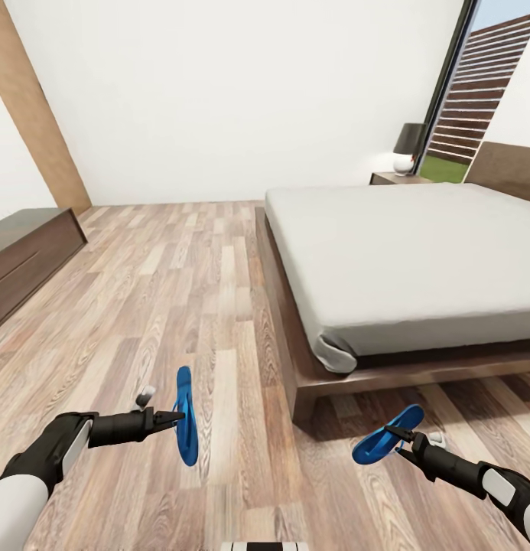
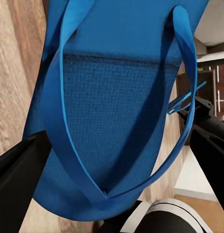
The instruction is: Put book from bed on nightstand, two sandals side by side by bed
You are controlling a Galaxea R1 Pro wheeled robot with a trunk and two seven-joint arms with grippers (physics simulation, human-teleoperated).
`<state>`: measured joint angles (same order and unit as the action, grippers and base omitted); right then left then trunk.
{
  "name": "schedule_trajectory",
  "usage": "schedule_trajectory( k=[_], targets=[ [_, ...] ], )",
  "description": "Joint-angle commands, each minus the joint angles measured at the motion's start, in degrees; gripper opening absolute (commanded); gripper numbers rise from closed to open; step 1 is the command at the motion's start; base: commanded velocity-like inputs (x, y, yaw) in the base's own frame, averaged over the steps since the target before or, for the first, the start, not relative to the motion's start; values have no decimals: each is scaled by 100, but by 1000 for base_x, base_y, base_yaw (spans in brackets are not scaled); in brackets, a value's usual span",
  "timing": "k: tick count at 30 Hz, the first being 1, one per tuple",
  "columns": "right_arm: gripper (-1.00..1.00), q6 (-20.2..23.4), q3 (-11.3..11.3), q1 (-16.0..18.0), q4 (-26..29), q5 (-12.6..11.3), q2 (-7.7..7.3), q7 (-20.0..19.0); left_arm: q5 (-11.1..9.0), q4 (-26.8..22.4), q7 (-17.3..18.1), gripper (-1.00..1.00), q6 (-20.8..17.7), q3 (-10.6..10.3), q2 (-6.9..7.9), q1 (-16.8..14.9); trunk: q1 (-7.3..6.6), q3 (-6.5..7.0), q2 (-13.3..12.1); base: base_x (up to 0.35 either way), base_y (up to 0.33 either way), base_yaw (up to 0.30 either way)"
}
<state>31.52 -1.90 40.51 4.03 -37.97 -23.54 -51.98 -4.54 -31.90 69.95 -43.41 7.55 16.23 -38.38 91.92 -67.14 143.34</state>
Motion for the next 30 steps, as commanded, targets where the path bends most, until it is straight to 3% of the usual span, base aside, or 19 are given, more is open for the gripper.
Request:
schedule_trajectory(
  k=[1, 12, 30],
  targets=[
    [-100, 47, -21, 1, 2, -9, -1, -5, -12, 0, 9, -100, -45, 6, 0, -3, -1, -8, 2, 0, -160, 121],
    [-100, 47, -16, 1, 2, -9, -1, -12, -12, 0, -8, -100, -45, 9, 3, -3, -1, -37, 2, 0, -87, 102],
    [-100, 12, 9, 1, -16, 40, 14, -34, -11, 0, 0, -100, -45, 9, 3, -3, -1, -39, 2, 0, -1, 4]
  ],
)
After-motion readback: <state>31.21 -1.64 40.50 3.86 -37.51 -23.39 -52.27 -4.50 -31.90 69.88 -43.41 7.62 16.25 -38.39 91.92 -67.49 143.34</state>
